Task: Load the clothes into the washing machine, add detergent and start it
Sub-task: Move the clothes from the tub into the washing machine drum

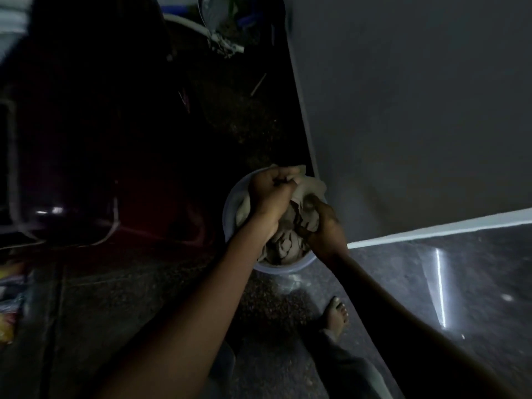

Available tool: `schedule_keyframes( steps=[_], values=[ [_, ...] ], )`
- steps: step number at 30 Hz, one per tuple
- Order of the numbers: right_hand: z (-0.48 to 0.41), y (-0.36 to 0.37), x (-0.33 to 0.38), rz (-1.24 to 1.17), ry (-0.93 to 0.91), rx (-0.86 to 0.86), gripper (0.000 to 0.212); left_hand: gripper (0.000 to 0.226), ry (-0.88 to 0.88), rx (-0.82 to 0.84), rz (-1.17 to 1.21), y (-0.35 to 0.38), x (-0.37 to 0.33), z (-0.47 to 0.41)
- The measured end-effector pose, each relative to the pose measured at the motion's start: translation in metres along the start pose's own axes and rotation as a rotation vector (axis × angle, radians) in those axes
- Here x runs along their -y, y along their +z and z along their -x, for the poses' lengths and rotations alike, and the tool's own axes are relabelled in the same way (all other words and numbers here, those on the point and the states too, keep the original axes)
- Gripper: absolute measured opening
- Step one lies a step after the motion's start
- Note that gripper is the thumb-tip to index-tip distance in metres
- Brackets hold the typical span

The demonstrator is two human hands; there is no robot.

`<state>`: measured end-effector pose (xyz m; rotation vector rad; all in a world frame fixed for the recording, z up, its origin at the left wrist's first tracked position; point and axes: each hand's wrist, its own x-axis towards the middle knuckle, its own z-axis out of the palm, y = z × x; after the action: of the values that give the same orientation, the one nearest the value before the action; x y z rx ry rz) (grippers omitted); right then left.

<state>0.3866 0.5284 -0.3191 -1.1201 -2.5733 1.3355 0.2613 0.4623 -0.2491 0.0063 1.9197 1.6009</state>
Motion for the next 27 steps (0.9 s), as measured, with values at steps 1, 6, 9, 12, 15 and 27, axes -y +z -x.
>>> schedule_keyframes(
  steps=[1, 6, 9, 12, 15, 27],
  values=[
    [0.005, -0.009, 0.014, -0.004, 0.014, -0.007, 0.074, 0.019, 0.005, 0.029, 0.012, -0.001, -0.019, 0.013],
    [0.028, -0.056, 0.073, -0.057, -0.001, -0.141, 0.040, 0.014, 0.016, 0.092, 0.024, -0.019, -0.097, 0.061],
    [0.039, -0.094, 0.111, -0.165, 0.073, -0.241, 0.032, 0.015, 0.028, 0.057, -0.005, -0.042, -0.131, 0.080],
    [0.045, -0.132, 0.154, -0.300, 0.081, -0.330, 0.035, 0.015, -0.006, 0.004, -0.131, -0.067, -0.146, 0.096],
    [0.053, -0.162, 0.202, -0.322, -0.061, -0.346, 0.036, 0.012, -0.050, -0.017, -0.211, -0.080, -0.155, 0.116],
    [0.063, -0.203, 0.342, -0.148, -0.456, -0.107, 0.027, 0.066, 0.419, 0.015, -0.370, -0.079, -0.208, 0.164]
  ],
)
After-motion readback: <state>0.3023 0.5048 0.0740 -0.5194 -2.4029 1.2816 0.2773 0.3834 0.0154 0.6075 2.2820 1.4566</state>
